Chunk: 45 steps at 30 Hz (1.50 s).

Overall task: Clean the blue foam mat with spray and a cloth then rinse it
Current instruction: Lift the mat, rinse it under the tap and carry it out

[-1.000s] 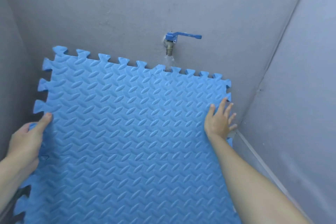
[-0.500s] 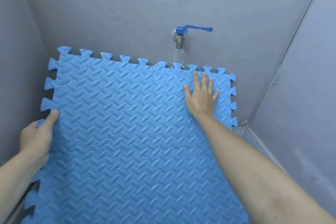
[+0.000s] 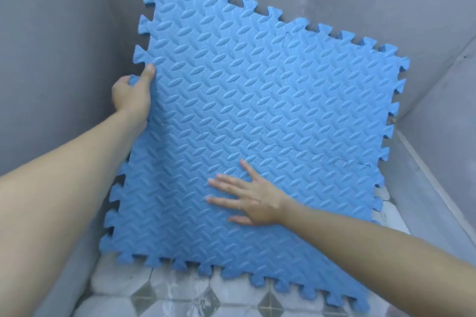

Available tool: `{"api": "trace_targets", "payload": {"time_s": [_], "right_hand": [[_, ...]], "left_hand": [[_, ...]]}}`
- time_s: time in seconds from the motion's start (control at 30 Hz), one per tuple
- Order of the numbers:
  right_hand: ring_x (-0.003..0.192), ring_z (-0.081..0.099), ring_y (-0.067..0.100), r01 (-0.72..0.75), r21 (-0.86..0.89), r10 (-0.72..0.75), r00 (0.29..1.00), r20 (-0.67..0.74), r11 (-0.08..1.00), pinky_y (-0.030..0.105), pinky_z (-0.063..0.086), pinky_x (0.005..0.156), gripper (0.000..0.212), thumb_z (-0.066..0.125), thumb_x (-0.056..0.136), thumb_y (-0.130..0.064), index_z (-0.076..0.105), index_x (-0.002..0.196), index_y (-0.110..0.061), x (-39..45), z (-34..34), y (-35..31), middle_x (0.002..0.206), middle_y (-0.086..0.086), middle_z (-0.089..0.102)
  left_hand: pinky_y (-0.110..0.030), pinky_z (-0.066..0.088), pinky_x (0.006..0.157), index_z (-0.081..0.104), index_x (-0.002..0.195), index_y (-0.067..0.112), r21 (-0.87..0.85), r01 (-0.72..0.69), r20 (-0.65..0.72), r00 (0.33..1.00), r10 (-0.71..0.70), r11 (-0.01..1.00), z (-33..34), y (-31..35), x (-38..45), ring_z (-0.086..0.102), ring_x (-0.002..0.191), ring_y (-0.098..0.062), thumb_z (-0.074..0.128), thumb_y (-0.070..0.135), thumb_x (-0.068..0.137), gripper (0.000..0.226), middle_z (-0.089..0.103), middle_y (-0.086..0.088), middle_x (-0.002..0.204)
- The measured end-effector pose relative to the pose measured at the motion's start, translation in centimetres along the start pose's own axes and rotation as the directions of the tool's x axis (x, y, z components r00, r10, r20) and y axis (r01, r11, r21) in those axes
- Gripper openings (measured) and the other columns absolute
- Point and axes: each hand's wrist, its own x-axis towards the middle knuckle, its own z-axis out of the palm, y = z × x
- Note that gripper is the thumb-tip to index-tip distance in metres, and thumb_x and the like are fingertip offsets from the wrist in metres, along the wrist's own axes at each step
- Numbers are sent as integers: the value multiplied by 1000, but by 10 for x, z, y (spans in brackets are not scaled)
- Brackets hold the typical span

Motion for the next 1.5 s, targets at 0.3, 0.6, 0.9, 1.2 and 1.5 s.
{"api": "trace_targets", "payload": {"time_s": [0.3, 0.6, 0.9, 1.2, 1.5], "right_hand": [[147, 15, 38, -61, 13, 61, 998, 1, 998, 67, 9, 114, 73, 49, 89, -58, 28, 152, -29, 49, -1, -63, 162, 5, 19], [146, 25, 27, -376, -86, 385, 880, 279, 922, 58, 29, 109, 65, 28, 97, -63, 18, 154, -34, -201, 3, 12, 160, 3, 24], [141, 27, 43, -281, 53, 255, 923, 288, 958, 56, 25, 115, 64, 31, 95, -66, 35, 149, -32, -188, -5, -31, 158, 4, 31], [149, 13, 30, -886, -43, 810, 440, -386, 461, 51, 15, 120, 77, 49, 85, -9, 15, 154, -5, -43, -160, 239, 162, 9, 15], [150, -6, 25, -946, -151, 838, 324, -440, 287, 46, -1, 120, 93, 48, 79, -4, -9, 153, -7, 9, -206, 277, 163, 8, -10]], "left_hand": [[-27, 44, 70, 54, 102, 21, 191, -45, 57, 998, 34, 981, -16, -9, -4, 55, 83, -15, 80, 61, 58, 65, 62, -1, 105], [-42, 43, 89, 47, 124, 4, 611, -117, 40, 992, 116, 783, -9, -13, -7, 53, 117, -35, 59, 71, 75, 84, 56, -15, 127], [-50, 41, 94, 40, 131, -4, 611, -86, 42, 996, 76, 787, -1, -14, -7, 47, 122, -43, 60, 68, 77, 92, 48, -24, 134], [-39, 42, 54, 52, 103, -8, 560, -101, 68, 995, 75, 822, -2, -29, 3, 59, 78, -41, 53, 84, 58, 102, 61, -26, 95], [-46, 48, 66, 46, 113, -5, 607, -88, 45, 996, 76, 790, -2, -30, -2, 60, 90, -44, 58, 79, 63, 98, 60, -27, 106]]}}
